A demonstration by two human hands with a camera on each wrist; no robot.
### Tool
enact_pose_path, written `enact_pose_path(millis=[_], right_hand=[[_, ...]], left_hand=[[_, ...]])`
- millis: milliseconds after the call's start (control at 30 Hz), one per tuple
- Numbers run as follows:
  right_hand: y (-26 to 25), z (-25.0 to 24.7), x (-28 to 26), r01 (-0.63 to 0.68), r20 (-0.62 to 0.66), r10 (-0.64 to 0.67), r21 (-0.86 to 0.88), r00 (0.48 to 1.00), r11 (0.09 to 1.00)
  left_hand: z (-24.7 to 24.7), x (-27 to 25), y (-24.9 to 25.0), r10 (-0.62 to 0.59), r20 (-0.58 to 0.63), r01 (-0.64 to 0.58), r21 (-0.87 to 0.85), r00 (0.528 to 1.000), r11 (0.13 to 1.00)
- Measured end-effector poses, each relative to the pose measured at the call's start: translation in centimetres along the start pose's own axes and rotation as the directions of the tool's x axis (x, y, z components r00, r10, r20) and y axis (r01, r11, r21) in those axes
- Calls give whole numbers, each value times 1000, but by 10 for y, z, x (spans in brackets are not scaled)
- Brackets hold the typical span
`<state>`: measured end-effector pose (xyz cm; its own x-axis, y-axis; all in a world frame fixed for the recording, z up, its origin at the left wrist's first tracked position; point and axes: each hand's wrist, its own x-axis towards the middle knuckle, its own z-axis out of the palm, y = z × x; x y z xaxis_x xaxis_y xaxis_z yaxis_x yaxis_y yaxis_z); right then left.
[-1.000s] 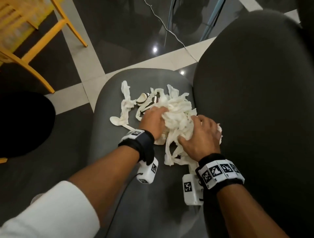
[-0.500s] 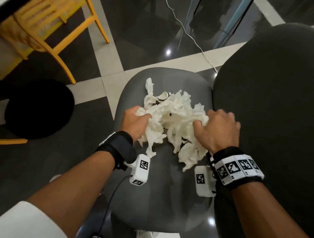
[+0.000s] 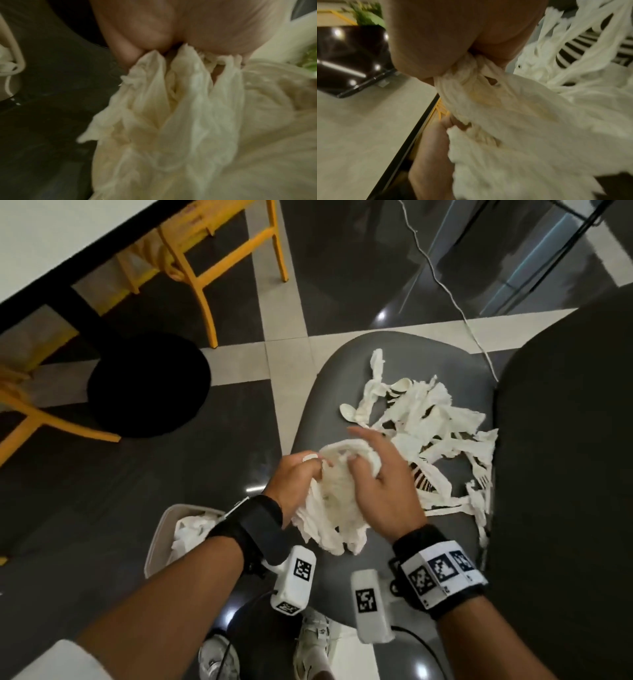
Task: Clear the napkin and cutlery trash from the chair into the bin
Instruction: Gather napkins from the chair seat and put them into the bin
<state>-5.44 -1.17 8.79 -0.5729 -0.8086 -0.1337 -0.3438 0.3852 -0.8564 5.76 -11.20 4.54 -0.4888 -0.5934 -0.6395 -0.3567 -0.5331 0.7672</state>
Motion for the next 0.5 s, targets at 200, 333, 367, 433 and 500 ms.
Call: enact_pose_path(millis=[200, 333, 367, 433, 500], right_hand=[[-19, 97, -26, 104, 249, -69, -132, 966, 986], [-8, 125, -22, 13, 313, -4, -26, 950, 1000], [1, 126, -20, 8, 323, 11, -60, 946, 998], [16, 127, -16, 58, 346, 10, -185, 938, 981], [25, 130, -12, 250, 437, -55, -403, 898, 880]], left_hand=[[-47, -30, -16, -170, 235, 247, -349, 957, 904], [-95, -35, -40, -209, 131, 245, -393, 969, 886], [-107, -35, -44, -211, 88, 228, -400, 974, 887], [-126, -34, -51, -191, -5, 176, -366, 982, 914], [-140, -32, -56, -162, -51, 137, -323, 986, 936]])
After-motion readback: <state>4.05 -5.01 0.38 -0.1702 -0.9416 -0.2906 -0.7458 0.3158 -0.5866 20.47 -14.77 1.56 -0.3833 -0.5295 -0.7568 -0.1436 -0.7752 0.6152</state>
